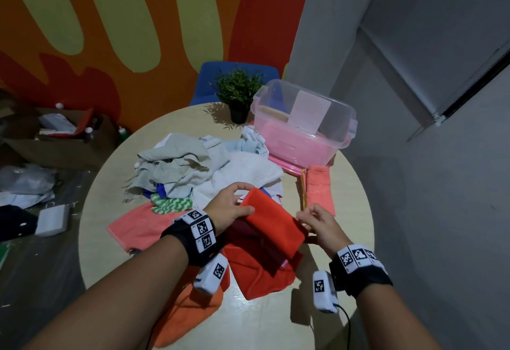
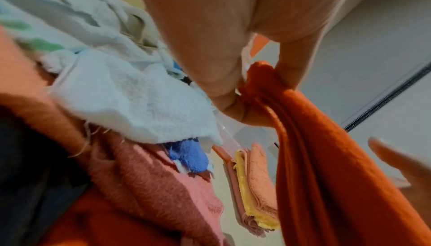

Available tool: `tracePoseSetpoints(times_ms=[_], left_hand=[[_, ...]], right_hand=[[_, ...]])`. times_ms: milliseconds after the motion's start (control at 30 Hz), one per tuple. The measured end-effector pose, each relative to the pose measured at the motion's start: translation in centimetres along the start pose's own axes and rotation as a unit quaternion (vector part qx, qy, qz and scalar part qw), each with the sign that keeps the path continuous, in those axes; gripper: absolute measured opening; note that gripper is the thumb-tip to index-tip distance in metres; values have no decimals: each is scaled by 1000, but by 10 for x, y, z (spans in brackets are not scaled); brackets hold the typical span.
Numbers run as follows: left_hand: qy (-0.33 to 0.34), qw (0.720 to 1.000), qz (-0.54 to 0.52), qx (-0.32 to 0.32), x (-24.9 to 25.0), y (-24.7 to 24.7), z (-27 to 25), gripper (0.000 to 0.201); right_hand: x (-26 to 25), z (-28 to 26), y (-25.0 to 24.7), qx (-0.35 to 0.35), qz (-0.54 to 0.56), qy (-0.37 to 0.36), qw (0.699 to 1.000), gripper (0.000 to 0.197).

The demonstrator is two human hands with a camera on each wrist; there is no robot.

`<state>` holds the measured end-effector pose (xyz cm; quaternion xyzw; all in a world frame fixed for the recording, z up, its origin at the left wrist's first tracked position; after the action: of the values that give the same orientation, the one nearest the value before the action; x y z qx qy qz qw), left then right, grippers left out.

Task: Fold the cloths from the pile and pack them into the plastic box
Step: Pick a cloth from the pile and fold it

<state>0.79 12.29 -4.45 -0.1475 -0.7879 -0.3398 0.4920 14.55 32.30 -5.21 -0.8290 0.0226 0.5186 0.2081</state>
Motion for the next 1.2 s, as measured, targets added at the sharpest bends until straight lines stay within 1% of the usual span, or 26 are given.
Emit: tracePoseSetpoints(times_ms=[67,100,167,233,300,367,433,500,533,567,633,667,700,733,800,833,867,900,933,1000,1033,1100,1133,1167,1200], left_hand=[[-5,998,29,-48,4,16,3,40],[-4,996,46,-74,7,25,5,38],[4,991,84,-104,11,41,10,35],[21,987,114,-110,16,54,17,35],[28,987,136,-82,17,61,28,34],[41,985,158,-54,14,66,39,33],[59,979,188,-42,7,74,50,34],[67,980,188,-10,-3,84,59,34],[56,985,164,22,-11,88,63,36],[35,992,114,50,-22,91,67,44],[-11,998,4,67,-43,103,70,60],[-21,997,-9,69,-50,108,73,64],[-23,997,0,70,-56,112,78,64],[-16,997,24,74,-56,118,82,63],[19,991,101,82,-56,130,97,57],[51,982,159,89,-53,136,104,52],[87,965,231,92,-49,143,111,49],[119,940,309,85,-47,151,119,47],[137,912,381,65,-46,162,126,47],[139,855,499,7,-56,183,141,50],[120,820,559,-24,-66,191,148,53],[40,744,663,-70,-94,191,158,63],[-4,724,685,-80,-107,186,161,67],[-34,715,693,-85,-117,180,162,69],[-47,707,701,-82,-125,177,163,70]], right_hand=[[-7,-2,6,-32,-73,-25,997,51],[-12,-3,11,-52,-75,-36,995,55],[-23,-6,22,-80,-55,-60,993,59],[-27,-5,27,-64,-74,-94,991,55],[-23,-4,26,-41,-87,-119,988,42],[-12,-2,20,-27,-68,-108,991,39],[-4,-4,13,-20,-54,-99,993,47],[2,-5,1,10,-30,-94,995,62],[3,-6,-7,30,-18,-97,995,66],[4,-5,-16,49,-15,-105,993,63],[8,-3,-34,76,-52,-124,988,45],[11,0,-43,75,-84,-127,985,36],[14,3,-50,60,-107,-124,985,29],[18,8,-57,44,-117,-112,986,27],[25,15,-73,26,-106,-80,991,42],[29,20,-87,44,-94,-65,992,50],[32,25,-104,82,-88,-50,992,56],[35,31,-121,126,-85,-35,988,60],[38,37,-137,163,-84,-23,983,63],[44,49,-160,206,-95,-3,974,66],[45,55,-166,214,-99,5,972,66],[47,66,-171,217,-106,8,970,68],[48,73,-170,213,-114,3,970,69],[50,81,-168,204,-127,0,971,70],[55,89,-165,186,-144,0,972,70]])
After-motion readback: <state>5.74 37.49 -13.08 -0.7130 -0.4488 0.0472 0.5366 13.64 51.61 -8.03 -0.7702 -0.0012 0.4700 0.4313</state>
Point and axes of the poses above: each hand's wrist, its own z-axis towards the middle knuckle, its own y-axis out of the palm, x = y × z, the point moved 6 cm from there along z, towards the middle knuckle, and after that the axes turned 12 degrees about -z, right-handed, at the moved point
